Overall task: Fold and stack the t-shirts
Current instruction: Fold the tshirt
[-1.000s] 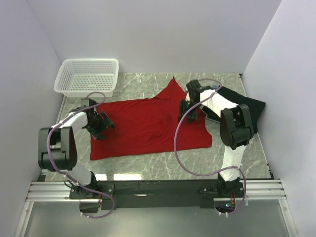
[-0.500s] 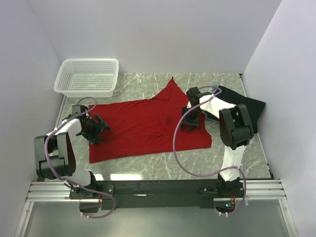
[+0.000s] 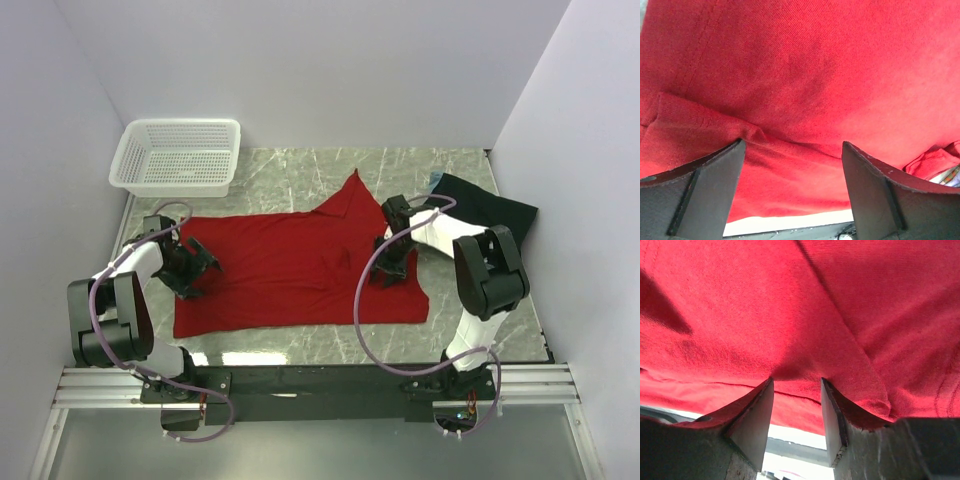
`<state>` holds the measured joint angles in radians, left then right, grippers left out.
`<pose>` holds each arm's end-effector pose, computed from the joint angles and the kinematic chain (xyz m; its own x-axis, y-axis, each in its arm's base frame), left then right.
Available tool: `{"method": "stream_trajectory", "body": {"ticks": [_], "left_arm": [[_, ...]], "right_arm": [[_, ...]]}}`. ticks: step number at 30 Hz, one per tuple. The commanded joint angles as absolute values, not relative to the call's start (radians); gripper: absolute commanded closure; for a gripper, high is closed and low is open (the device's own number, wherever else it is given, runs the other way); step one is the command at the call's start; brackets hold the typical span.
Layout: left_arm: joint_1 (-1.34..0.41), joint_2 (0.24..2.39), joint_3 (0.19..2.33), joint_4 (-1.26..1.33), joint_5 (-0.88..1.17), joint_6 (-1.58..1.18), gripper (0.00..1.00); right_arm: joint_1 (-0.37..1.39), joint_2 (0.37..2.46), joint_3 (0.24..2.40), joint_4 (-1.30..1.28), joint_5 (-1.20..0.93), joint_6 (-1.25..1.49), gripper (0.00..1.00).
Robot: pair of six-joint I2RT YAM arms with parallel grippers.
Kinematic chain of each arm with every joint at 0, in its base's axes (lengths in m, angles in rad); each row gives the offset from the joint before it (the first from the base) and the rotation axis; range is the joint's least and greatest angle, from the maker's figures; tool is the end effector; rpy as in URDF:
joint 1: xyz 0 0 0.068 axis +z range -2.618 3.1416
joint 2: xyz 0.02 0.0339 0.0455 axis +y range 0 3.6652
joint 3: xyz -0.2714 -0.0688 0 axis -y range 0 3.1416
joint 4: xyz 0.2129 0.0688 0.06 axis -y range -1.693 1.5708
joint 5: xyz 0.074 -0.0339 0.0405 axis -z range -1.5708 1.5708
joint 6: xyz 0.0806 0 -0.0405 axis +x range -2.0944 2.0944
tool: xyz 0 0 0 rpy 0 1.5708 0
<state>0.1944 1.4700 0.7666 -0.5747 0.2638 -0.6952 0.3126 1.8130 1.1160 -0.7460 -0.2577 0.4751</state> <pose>0.2373 0.0253 0.1462 -0.6492 -0.7581 -0.0617 -0.6883 0.6201 -0.3765 0.2851 0.1137 0.1356 -0.9894 0.1451 0.0023 0.1398 0.9489 0.2831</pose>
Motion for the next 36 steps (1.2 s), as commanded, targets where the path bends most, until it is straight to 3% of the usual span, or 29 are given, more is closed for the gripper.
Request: {"method": "stream_trajectory", "body": {"ticks": [1,10,18,27,36], "left_arm": [[0.212,1.477,0.758,-0.66,0.161,-0.667,0.13],[0.213,1.421,0.769,-0.719,0.173,-0.657,0.1],[0.213,1.339,0.782,-0.753,0.202,-0.663,0.1],[0.213,1.336,0.988,-0.759,0.198,-0.644,0.1],[0.213,1.5,1.132,-0.684,0.21,-0.606,0.16]], "right_arm": [[0.35,1.81,1.017,-0.841,-0.179,0.491,0.5],[0.445,1.683,0.87,-0.841,-0.179,0.581,0.5],[0.453,1.608,0.92,-0.923,-0.164,0.555,0.49],[0.428,1.66,1.304,-1.072,-0.123,0.479,0.49],[0.33,1.899,1.642,-0.95,-0.111,0.436,0.49]]}}
